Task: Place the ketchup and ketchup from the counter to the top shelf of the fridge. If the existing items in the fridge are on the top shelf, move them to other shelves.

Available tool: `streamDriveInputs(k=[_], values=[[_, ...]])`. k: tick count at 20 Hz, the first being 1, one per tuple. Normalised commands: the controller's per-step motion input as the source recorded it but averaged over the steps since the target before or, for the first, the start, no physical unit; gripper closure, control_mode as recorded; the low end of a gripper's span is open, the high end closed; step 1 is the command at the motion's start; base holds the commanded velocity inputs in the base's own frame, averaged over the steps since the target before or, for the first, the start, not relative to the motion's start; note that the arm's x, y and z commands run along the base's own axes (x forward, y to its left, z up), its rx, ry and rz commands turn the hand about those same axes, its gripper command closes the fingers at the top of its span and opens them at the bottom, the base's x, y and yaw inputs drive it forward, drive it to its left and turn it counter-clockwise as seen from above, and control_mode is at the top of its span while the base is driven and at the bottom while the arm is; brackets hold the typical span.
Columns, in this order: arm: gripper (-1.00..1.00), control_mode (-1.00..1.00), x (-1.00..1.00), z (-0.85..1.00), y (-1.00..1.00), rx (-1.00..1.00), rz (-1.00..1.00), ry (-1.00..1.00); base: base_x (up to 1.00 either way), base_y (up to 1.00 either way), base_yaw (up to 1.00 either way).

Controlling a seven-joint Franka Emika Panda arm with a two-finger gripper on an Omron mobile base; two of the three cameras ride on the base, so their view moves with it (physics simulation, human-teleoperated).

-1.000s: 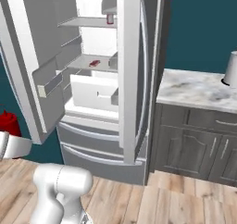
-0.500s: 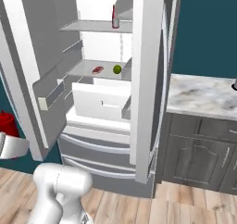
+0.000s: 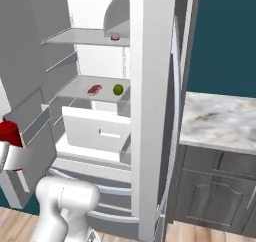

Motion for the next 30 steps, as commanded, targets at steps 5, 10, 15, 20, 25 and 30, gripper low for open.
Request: streamDriveInputs(k=[5,10,15,20,25,30], values=[[1.00,1.00,0.00,0.00,0.00,0.00,0.00,0.00,0.63,0.36,-0.03],[1.00,1.00,0.00,0.00,0.00,0.00,0.00,0.00,0.67,0.09,-0.01],[1.00,1.00,0.00,0.00,0.00,0.00,0.00,0.00,0.63,0.06,-0.03],[1.00,1.00,0.00,0.00,0.00,0.00,0.00,0.00,0.31,0.24,-0.01],[1.00,-1.00,0.53,0.82,0.41,-0.08,0.00,-0.03,0.00,0.00,0.00],[1.00,-1.00,0.80,0.90,0.34,-0.04,0.02,-0.03,0.00,0.00,0.00]])
